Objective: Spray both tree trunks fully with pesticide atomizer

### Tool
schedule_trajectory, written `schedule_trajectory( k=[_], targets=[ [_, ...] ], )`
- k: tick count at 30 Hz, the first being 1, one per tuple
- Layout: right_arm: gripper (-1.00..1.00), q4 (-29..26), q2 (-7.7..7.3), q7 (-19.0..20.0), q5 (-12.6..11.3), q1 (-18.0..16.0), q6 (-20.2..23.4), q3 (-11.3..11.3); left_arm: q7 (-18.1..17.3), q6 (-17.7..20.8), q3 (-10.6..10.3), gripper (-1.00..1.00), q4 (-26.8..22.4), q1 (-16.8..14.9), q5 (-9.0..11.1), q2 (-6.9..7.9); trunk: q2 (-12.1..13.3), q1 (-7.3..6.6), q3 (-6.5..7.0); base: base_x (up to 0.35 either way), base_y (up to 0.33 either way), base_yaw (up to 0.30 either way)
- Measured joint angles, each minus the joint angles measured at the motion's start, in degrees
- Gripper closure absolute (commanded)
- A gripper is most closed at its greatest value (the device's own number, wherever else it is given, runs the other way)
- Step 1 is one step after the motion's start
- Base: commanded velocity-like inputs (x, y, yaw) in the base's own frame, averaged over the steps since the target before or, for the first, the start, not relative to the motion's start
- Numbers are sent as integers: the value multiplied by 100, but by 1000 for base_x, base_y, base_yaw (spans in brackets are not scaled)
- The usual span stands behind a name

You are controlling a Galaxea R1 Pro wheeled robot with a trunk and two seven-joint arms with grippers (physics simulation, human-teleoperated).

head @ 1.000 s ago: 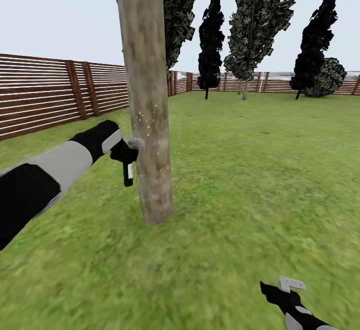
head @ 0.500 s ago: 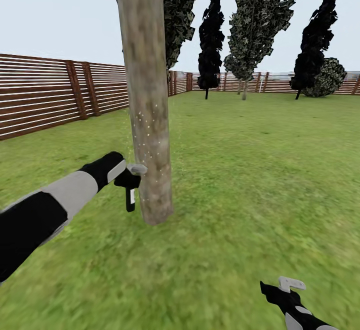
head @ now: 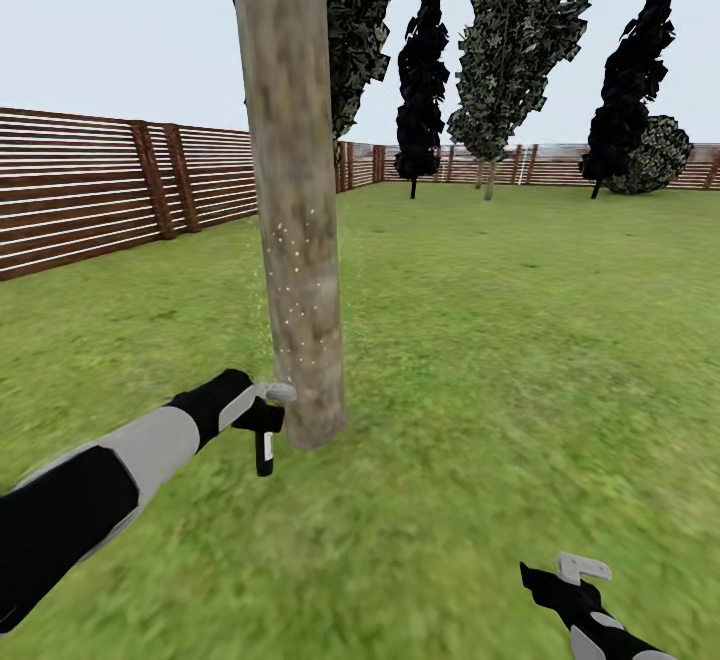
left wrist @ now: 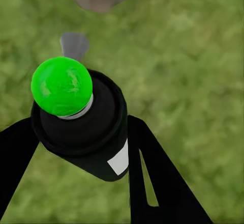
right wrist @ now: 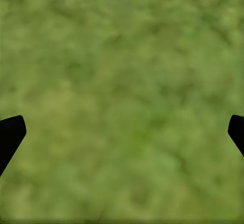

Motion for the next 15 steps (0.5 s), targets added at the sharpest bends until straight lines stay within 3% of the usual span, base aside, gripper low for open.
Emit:
schedule_trajectory(
  k=[6,11,15],
  targets=[
    [-100,-1,0,0,0,-1,-1,0,0,-645,5,100,-2,361,4,9,0,-1,1,0,0,21],
    [-100,0,0,0,0,-3,0,-1,-14,-695,3,100,-7,612,33,7,0,0,0,2,-2,226],
    [-100,1,0,0,0,0,-2,0,-15,-709,16,100,-22,743,99,6,-1,-2,1,113,-181,148]
  ],
)
